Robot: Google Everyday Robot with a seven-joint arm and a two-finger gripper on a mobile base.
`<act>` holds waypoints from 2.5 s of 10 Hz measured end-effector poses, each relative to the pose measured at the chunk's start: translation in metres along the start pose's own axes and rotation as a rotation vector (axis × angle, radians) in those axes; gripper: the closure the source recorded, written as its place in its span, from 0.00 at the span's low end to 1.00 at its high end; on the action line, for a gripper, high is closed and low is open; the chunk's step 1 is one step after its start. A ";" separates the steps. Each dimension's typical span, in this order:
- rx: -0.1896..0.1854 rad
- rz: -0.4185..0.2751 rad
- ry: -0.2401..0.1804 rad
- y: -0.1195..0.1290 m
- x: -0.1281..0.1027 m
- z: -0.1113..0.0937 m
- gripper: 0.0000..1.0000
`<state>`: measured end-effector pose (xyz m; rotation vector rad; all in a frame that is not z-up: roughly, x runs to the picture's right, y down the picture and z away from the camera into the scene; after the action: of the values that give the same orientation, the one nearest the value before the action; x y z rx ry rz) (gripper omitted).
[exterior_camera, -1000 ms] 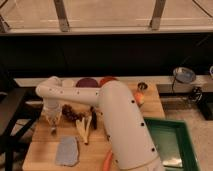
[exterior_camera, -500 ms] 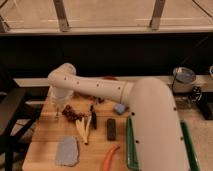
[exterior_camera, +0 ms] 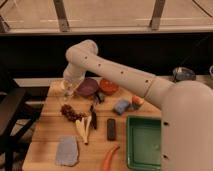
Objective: Place fork in red bowl
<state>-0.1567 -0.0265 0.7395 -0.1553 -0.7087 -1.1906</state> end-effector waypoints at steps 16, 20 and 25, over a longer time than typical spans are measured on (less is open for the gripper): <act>-0.057 0.341 0.138 0.144 0.136 0.011 1.00; -0.108 0.454 0.190 0.203 0.169 0.014 0.81; -0.102 0.505 0.146 0.223 0.178 0.060 0.28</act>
<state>0.0493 -0.0531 0.9447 -0.3100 -0.4438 -0.7436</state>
